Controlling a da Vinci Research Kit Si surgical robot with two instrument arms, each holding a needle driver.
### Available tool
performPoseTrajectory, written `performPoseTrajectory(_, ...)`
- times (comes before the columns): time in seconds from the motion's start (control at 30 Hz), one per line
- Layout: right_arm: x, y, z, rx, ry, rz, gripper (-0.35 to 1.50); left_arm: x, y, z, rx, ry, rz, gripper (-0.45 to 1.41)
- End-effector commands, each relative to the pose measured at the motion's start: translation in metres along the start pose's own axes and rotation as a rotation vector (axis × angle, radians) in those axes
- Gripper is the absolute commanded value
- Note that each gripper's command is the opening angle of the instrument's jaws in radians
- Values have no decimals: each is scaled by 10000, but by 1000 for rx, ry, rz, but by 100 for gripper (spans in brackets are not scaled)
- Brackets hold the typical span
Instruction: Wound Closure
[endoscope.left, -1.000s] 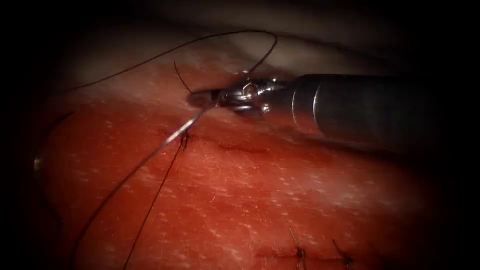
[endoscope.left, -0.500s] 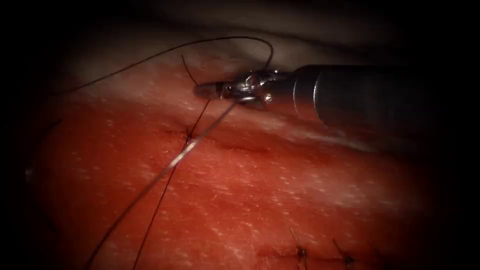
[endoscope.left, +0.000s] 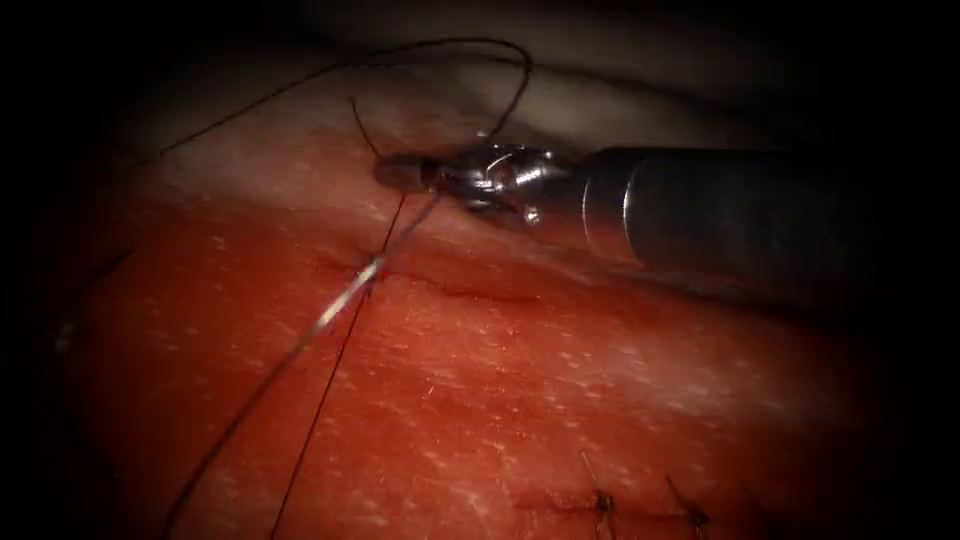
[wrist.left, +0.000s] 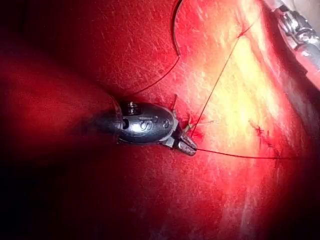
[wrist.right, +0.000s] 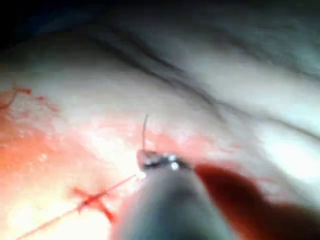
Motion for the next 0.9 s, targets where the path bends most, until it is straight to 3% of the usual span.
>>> performPoseTrajectory(0.03,8,-4,1,28,31,-65,98,2,0,6,1,9,8,-35)
performPoseTrajectory(0.2,22,-2,-21,30,61,-345,115,69,-32,7,12,35,59,-35)
performPoseTrajectory(0.3,24,12,-53,-43,90,-502,121,150,-90,16,33,90,99,-35)
performPoseTrajectory(0.47,20,24,-85,-100,100,-576,121,192,-144,28,26,116,113,-35)
performPoseTrajectory(0.57,20,31,-100,-137,104,-606,121,199,-168,31,27,122,113,-35)
performPoseTrajectory(0.63,14,27,-105,-172,112,-604,131,201,-191,31,27,126,111,-35)
performPoseTrajectory(0.73,4,16,-108,-170,116,-604,130,203,-216,29,32,129,109,-35)
performPoseTrajectory(0.9,-7,-13,-119,-156,213,-594,93,205,-269,25,34,123,107,-35)
